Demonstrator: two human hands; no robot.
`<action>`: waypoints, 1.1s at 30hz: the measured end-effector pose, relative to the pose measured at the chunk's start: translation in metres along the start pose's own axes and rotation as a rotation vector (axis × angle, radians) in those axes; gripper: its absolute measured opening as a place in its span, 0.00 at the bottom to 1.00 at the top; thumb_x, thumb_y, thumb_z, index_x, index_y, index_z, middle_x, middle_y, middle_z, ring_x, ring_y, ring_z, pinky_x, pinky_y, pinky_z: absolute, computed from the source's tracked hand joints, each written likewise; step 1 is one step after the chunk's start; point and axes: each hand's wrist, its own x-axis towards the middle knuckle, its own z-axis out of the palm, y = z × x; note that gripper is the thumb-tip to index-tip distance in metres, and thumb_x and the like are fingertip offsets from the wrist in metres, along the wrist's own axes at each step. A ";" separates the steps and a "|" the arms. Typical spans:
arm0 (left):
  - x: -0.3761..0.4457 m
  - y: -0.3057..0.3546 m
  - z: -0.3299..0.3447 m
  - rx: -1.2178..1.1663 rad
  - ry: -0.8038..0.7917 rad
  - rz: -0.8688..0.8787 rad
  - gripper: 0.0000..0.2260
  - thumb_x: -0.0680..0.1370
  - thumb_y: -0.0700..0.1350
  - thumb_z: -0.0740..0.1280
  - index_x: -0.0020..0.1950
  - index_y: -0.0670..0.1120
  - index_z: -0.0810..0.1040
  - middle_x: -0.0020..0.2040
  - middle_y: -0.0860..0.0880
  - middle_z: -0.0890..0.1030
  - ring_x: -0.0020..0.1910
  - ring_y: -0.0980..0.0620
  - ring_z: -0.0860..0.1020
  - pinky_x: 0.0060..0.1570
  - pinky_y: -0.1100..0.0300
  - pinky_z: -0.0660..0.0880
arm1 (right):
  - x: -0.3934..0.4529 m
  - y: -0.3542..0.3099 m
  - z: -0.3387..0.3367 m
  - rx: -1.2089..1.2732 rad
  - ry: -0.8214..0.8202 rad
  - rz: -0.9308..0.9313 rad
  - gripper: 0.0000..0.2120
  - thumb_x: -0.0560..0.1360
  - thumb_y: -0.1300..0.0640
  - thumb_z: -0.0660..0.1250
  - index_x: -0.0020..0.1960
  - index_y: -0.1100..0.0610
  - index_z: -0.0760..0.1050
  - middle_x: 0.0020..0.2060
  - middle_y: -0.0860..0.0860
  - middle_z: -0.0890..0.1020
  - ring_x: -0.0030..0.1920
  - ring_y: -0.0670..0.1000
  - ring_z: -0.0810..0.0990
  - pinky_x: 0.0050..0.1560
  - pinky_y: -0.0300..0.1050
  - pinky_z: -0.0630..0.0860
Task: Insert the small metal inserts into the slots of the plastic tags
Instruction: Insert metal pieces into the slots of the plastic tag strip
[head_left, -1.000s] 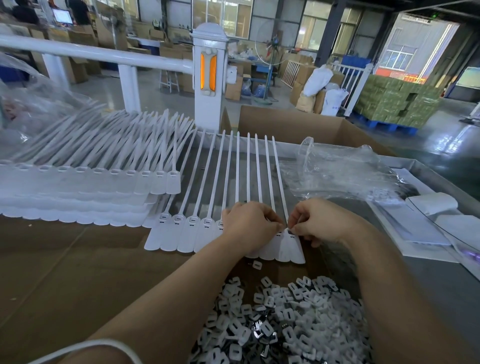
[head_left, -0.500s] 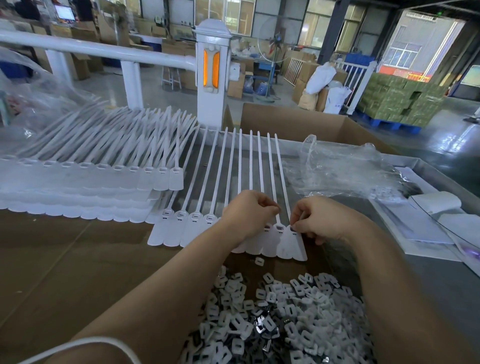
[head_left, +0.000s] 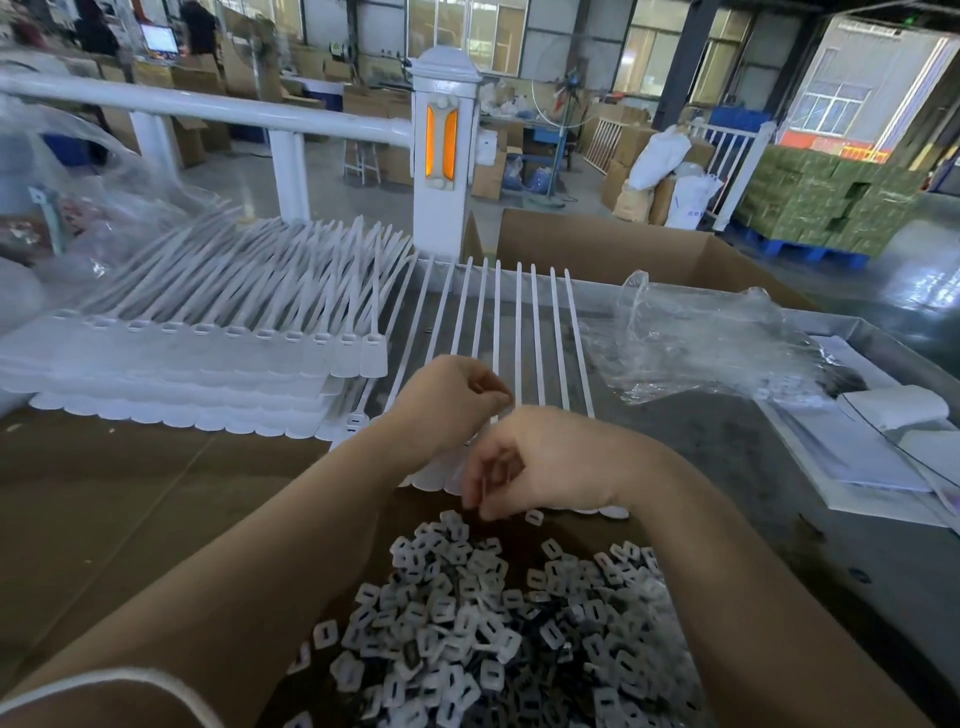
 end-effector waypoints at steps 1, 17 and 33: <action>-0.003 -0.006 -0.001 0.015 0.012 0.009 0.04 0.78 0.45 0.69 0.46 0.52 0.84 0.42 0.53 0.84 0.44 0.53 0.82 0.44 0.61 0.78 | 0.003 -0.004 0.005 -0.005 0.002 -0.030 0.07 0.74 0.57 0.74 0.48 0.45 0.83 0.41 0.42 0.84 0.43 0.39 0.81 0.48 0.41 0.79; -0.005 -0.041 -0.012 -0.034 0.114 0.034 0.10 0.79 0.46 0.69 0.41 0.59 0.81 0.36 0.58 0.82 0.36 0.60 0.79 0.43 0.59 0.77 | 0.008 -0.008 0.013 -0.029 -0.086 -0.052 0.04 0.73 0.54 0.75 0.45 0.48 0.81 0.34 0.38 0.81 0.35 0.35 0.78 0.36 0.31 0.74; -0.006 -0.036 -0.014 -0.209 0.107 0.073 0.06 0.80 0.42 0.67 0.47 0.51 0.81 0.36 0.52 0.84 0.31 0.56 0.79 0.34 0.65 0.74 | 0.000 0.020 -0.005 0.349 0.456 0.066 0.06 0.74 0.60 0.74 0.43 0.49 0.80 0.37 0.45 0.86 0.32 0.37 0.79 0.31 0.35 0.73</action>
